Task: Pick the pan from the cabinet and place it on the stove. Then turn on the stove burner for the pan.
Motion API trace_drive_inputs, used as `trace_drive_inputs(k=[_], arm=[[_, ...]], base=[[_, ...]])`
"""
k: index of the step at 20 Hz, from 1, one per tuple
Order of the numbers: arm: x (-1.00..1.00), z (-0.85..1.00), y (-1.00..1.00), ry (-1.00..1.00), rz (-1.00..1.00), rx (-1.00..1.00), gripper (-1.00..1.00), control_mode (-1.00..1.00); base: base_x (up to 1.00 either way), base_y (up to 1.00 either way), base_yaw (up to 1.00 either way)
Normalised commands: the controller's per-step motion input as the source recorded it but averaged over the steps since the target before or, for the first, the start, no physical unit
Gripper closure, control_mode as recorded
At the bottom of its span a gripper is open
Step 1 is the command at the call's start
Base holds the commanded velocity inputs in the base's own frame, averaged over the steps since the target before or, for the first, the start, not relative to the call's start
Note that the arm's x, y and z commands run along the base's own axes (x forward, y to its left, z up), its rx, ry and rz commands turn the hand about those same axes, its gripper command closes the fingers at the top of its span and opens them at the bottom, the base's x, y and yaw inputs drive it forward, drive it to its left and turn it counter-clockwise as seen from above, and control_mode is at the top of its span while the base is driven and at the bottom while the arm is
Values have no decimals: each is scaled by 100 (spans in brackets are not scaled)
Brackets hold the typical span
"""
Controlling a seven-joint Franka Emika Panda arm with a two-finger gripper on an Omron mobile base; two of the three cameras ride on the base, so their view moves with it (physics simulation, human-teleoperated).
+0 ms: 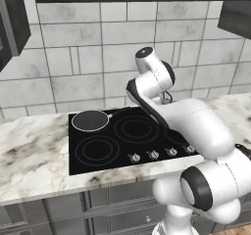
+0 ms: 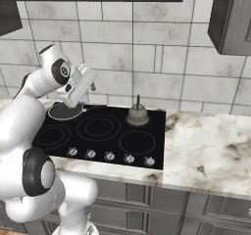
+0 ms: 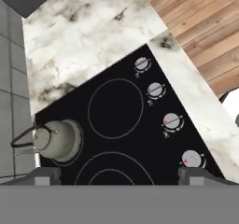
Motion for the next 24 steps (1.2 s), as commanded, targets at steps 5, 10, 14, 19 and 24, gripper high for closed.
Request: trace_drive_inputs(k=[5, 10, 14, 19, 24], arm=[[-14, -10, 9, -13, -45, 21, -100, -100], [-9, -14, 28, -8, -46, 19, -100, -100], [-38, 12, 11, -15, -23, 5, -100, -100], [-48, 9, 0, -4, 1, -2, -100, -100], [-37, 4, 0, 1, 21, -5, -100, -100]], base=[[0, 0, 0], [0, 0, 0], [0, 0, 0], [0, 0, 0], [0, 0, 0]])
